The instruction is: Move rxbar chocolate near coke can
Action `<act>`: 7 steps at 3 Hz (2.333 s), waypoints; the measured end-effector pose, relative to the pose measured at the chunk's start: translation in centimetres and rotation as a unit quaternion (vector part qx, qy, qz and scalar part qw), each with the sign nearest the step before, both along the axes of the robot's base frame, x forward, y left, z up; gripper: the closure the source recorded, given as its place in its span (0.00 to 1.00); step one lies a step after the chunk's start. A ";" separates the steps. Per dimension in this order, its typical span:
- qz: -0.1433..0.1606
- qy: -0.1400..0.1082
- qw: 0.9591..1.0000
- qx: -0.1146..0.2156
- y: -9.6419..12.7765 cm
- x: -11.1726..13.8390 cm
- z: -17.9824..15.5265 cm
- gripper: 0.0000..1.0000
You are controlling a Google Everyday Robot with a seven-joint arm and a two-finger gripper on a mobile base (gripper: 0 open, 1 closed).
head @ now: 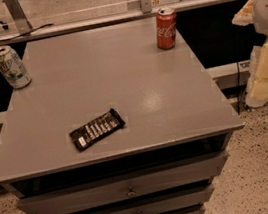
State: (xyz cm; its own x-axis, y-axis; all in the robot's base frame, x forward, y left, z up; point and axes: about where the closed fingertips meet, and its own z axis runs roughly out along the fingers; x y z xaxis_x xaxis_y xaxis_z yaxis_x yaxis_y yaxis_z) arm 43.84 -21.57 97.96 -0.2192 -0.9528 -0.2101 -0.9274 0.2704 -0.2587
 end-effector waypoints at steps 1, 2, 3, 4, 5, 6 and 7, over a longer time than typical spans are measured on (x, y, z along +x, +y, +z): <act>0.000 0.000 1.000 0.000 0.0 0.0 0.0 0.00; -0.001 -0.003 1.000 0.012 0.2 0.3 -0.1 0.00; 0.005 0.005 0.998 0.055 1.9 1.1 -2.2 0.00; 0.010 0.017 0.994 0.110 5.2 1.6 -4.9 0.00; 0.013 0.028 0.986 0.165 9.5 2.6 -7.3 0.00; 0.014 0.035 0.975 0.218 14.1 3.7 -9.1 0.00; 0.009 0.032 0.962 0.270 18.9 4.4 -9.6 0.00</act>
Offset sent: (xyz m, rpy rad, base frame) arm 0.0077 0.0024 -0.0072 0.0584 0.0091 -0.0039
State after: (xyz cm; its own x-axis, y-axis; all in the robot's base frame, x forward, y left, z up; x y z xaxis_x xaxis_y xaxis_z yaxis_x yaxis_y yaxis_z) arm 48.26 -2.67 88.39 -0.2316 -0.7126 -0.6623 -0.9427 0.3325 -0.0282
